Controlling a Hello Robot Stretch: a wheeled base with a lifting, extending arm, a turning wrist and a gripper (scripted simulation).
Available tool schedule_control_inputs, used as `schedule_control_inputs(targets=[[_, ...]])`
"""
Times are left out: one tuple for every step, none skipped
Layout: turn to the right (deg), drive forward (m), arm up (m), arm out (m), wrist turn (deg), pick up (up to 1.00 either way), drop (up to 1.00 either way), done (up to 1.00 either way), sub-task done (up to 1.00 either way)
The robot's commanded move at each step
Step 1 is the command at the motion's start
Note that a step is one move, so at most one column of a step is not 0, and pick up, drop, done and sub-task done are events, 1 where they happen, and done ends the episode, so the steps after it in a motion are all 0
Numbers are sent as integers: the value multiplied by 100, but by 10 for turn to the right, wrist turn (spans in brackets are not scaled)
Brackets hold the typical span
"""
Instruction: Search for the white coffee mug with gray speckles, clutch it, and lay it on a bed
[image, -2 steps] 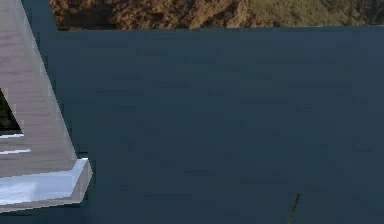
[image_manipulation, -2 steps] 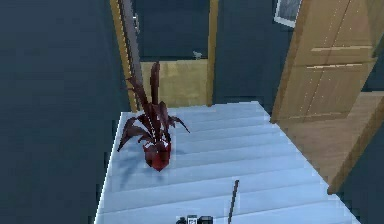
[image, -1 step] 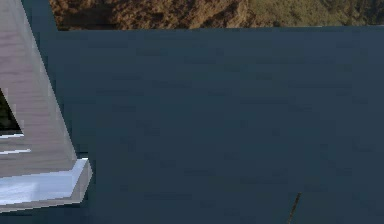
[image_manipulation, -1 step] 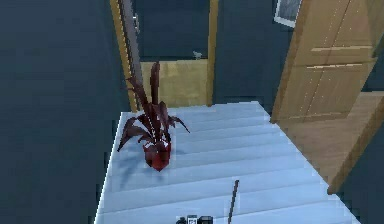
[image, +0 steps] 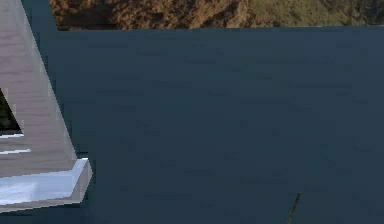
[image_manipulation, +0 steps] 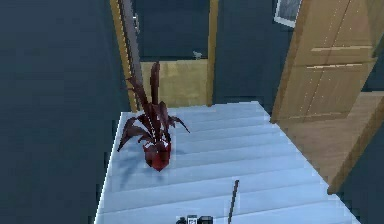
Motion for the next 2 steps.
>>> schedule_control_inputs(targets=[[0,0,10,0,0,0,0,0,0],[0,0,0,-8,0,0,0,0,0]])
